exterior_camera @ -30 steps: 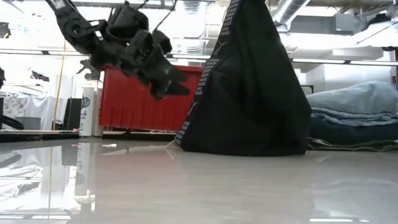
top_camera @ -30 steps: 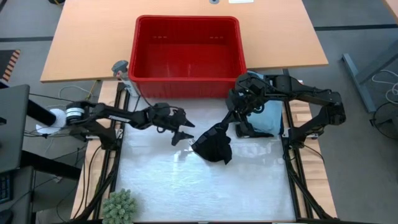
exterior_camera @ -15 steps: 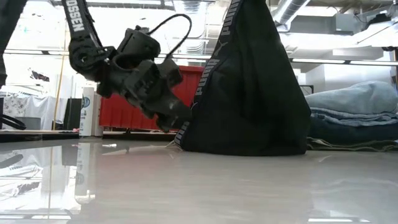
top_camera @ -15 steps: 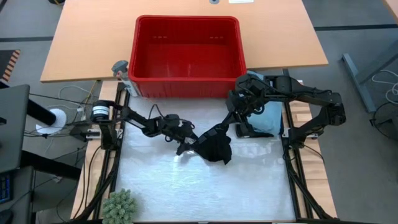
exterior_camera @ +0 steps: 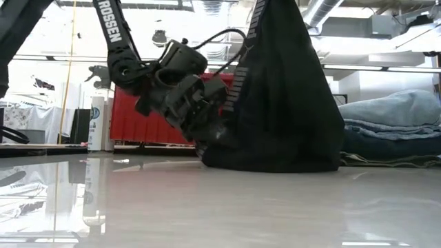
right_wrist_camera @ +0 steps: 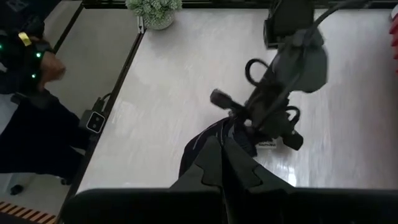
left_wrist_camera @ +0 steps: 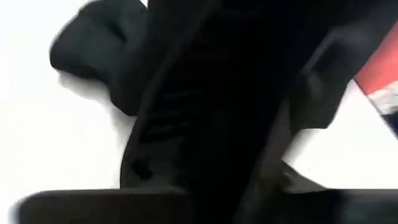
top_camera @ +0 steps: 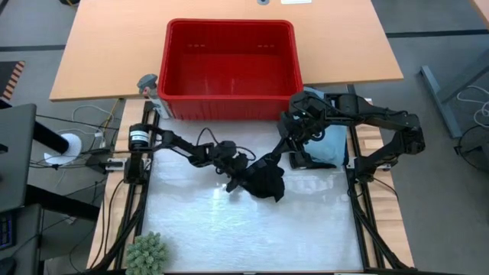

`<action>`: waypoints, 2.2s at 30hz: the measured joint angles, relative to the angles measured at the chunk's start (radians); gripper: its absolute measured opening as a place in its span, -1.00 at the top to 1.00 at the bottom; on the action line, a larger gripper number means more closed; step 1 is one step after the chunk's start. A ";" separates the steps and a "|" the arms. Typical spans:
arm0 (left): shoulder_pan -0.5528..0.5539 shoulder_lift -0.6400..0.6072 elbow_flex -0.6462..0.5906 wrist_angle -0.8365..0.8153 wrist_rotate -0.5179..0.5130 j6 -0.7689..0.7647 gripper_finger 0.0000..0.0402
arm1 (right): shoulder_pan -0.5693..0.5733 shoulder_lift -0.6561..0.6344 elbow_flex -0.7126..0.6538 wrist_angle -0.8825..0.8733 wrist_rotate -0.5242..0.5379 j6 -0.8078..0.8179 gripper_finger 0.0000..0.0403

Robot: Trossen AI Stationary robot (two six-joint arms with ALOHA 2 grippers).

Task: Fold Laundry from Bin
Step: Fold the black boxer short

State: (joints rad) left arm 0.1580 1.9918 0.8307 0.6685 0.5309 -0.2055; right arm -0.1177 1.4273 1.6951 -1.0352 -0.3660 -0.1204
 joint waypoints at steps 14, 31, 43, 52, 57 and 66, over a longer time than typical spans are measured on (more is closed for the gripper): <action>0.064 -0.613 0.001 -0.725 -0.146 -0.019 1.00 | -0.037 0.000 0.000 -0.041 0.058 0.014 0.91; 0.066 -1.089 0.205 -1.295 -0.527 -0.061 1.00 | -0.108 -0.002 0.063 -0.024 0.185 -0.019 0.91; 0.066 -0.981 0.496 -1.483 -0.538 0.023 1.00 | -0.108 -0.002 0.133 -0.046 0.373 -0.066 0.91; 0.066 -0.900 0.562 -1.647 -0.508 0.046 1.00 | -0.127 -0.002 0.133 -0.102 0.499 -0.100 0.91; 0.066 -0.857 0.563 -1.785 -0.509 0.135 1.00 | -0.139 -0.002 0.133 -0.136 0.497 -0.121 0.91; 0.066 -0.771 0.563 -2.004 -0.545 0.153 1.00 | -0.139 -0.001 0.133 -0.180 0.495 -0.166 0.91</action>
State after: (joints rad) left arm 0.2245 1.2203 1.3933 -1.3357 -0.0139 -0.0526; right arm -0.2569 1.4265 1.8282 -1.2148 0.1291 -0.2863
